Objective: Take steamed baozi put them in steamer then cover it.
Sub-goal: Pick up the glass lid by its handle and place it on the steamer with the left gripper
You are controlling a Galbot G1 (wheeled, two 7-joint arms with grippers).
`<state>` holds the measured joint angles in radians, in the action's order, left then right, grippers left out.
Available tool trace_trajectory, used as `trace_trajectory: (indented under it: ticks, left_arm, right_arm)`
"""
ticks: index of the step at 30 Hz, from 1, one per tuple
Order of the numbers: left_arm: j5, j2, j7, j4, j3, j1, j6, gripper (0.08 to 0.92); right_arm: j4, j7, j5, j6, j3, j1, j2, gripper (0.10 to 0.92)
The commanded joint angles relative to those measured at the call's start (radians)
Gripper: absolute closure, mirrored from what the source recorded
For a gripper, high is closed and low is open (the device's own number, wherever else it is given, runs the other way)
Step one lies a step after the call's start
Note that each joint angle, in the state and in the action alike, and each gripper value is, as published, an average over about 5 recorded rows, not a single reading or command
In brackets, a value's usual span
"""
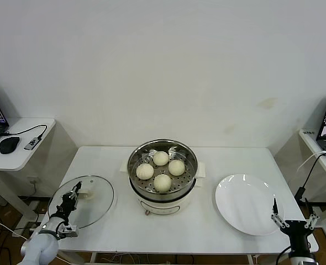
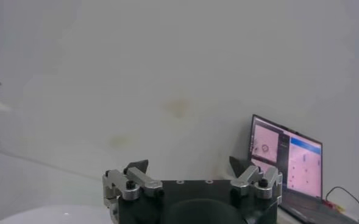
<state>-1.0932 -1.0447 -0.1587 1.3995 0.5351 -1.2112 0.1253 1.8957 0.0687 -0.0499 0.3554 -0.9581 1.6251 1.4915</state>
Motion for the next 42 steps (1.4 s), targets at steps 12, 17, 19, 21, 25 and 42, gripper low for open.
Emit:
trace_trajectory:
  ticks: [12, 17, 19, 21, 25, 42]
  left_arm:
    - [0.252, 0.159, 0.181, 0.614, 0.043, -0.136, -0.447, 0.848]
    - [0.284, 0.203, 0.201, 0.698, -0.036, -0.066, -0.533, 0.848]
    - [0.297, 0.228, 0.208, 0.722, -0.095, -0.044, -0.566, 0.848]
    - [0.307, 0.252, 0.214, 0.738, -0.173, -0.022, -0.600, 0.848]
    - [0.303, 0.267, 0.221, 0.749, -0.355, 0.064, -0.689, 0.848]
    - [0.147, 0.015, 0.390, 0.530, -0.793, 0.499, -0.843, 0.848]
  right_arm:
    - [0.019, 0.003, -0.022, 0.011, 0.052, 0.012, 0.000, 0.203]
    - [0.015, 0.004, -0.039, 0.020, 0.067, 0.007, 0.017, 0.203]
    - [0.010, 0.002, -0.048, 0.022, 0.073, 0.005, 0.024, 0.203]
    - [0.002, -0.001, -0.059, 0.025, 0.080, 0.000, 0.030, 0.203]
    - [-0.016, -0.015, -0.096, 0.026, 0.097, -0.014, 0.047, 0.203]
    - [-0.051, -0.054, -0.197, 0.026, 0.157, -0.036, 0.085, 0.203]
